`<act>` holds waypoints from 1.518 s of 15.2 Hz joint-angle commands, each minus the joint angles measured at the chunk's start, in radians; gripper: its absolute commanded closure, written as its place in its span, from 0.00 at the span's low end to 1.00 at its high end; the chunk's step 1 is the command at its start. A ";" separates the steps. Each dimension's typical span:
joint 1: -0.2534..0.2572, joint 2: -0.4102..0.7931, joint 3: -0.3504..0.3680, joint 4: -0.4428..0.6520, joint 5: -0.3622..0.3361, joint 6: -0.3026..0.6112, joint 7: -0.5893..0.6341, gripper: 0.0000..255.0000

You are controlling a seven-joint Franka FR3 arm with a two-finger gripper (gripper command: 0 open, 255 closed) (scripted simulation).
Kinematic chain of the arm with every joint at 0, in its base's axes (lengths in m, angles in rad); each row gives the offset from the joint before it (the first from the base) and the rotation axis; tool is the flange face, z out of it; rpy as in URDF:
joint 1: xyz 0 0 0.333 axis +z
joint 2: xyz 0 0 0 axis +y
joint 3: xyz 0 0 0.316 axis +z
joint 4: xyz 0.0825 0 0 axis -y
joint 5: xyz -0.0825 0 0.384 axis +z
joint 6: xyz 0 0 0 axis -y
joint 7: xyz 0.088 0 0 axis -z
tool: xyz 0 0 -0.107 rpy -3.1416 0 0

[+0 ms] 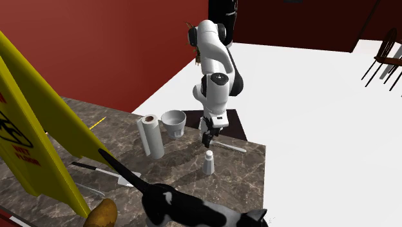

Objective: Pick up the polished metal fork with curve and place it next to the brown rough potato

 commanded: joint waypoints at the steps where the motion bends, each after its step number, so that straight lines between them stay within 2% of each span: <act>1: 0.000 0.001 0.000 -0.001 0.000 0.002 0.000 0.00; 4: 0.000 0.001 0.000 -0.001 0.000 0.002 0.000 0.00; 5: 0.000 0.001 0.000 -0.001 0.000 0.002 0.000 1.00; 14: -0.001 0.001 0.000 -0.001 0.000 0.002 0.000 1.00; 23: 0.003 -0.044 0.016 0.090 0.013 -0.134 -0.006 1.00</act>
